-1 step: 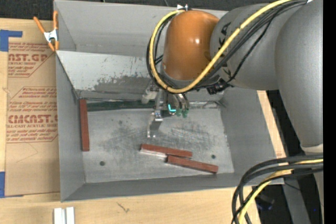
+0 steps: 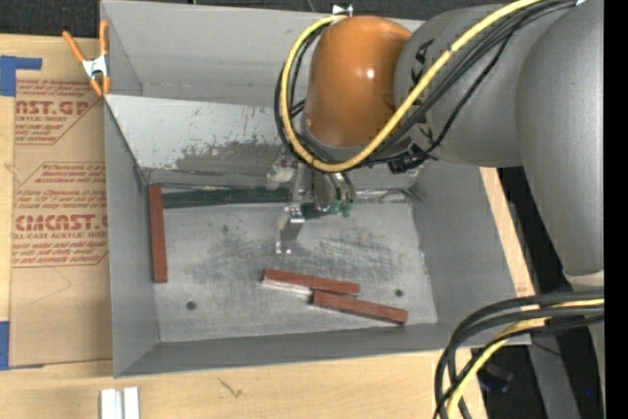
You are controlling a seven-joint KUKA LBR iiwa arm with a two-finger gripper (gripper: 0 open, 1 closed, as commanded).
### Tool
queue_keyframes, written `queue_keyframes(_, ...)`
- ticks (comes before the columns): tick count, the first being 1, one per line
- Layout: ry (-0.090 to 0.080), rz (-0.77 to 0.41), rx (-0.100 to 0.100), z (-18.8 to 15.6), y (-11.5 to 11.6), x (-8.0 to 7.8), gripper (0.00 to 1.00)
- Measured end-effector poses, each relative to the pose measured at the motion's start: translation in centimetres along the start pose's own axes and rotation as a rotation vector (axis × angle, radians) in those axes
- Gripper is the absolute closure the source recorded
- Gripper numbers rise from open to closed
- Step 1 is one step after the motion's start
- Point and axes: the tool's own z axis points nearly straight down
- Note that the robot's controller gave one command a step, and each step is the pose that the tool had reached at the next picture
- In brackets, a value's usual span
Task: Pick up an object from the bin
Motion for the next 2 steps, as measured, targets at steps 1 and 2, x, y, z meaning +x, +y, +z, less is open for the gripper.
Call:
queue_keyframes(1,-0.001,-0.267,0.000,8.27,-1.80,2.34,1.00)
queue_keyframes(2,-0.027,-0.264,-0.004,8.51,-1.61,1.99,0.00)
